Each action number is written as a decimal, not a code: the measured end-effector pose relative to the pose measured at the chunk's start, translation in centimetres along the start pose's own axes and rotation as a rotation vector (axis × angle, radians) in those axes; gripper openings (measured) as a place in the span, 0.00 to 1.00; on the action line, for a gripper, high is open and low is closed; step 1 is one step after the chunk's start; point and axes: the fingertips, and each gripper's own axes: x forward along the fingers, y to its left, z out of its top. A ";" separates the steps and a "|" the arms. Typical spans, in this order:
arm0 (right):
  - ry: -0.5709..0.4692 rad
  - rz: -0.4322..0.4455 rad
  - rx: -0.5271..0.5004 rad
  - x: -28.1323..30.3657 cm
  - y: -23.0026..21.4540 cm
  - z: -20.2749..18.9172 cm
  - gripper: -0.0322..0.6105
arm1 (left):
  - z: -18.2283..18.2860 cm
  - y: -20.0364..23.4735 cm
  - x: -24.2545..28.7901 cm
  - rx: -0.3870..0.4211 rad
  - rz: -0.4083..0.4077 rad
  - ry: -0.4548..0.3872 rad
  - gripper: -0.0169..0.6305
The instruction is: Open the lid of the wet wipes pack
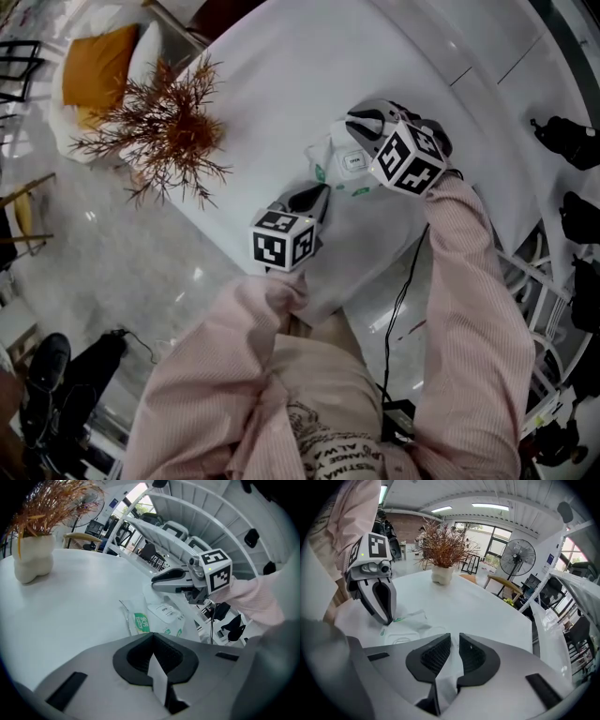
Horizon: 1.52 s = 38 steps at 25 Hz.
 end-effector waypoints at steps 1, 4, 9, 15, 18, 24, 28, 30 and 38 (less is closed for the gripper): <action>-0.004 -0.007 0.013 0.2 -0.1 0.0 0.10 | 0.0 0.0 0.0 -0.001 -0.001 -0.001 0.02; -0.011 -0.035 0.047 0.5 -0.4 -0.3 0.11 | 0.0 0.0 0.1 -0.004 -0.007 -0.005 0.02; -0.037 -0.091 0.127 0.5 -0.6 -0.4 0.12 | 0.0 0.0 0.0 -0.004 -0.014 -0.005 0.02; -0.058 -0.141 0.163 0.1 -0.8 -0.3 0.12 | 0.1 0.0 0.0 0.005 -0.018 -0.003 0.02; -0.112 -0.162 0.248 -0.7 -0.8 -0.1 0.14 | 0.0 -0.2 -0.3 0.026 -0.053 0.003 0.02; -0.262 -0.310 0.471 -4.4 -1.8 0.4 0.09 | 1.7 -2.2 -2.7 0.127 -0.113 -0.094 0.02; -0.354 -0.392 0.590 -7.2 -1.3 0.7 0.07 | 3.2 -3.9 -4.8 0.205 -0.126 -0.160 0.02; -0.393 -0.426 0.637 -8.8 -0.8 1.0 0.06 | 4.2 -4.6 -5.9 0.236 -0.134 -0.195 0.02; -0.524 -0.535 0.777 -15.3 2.5 2.0 0.05 | 7.7 -7.8 -9.9 0.340 -0.153 -0.300 0.02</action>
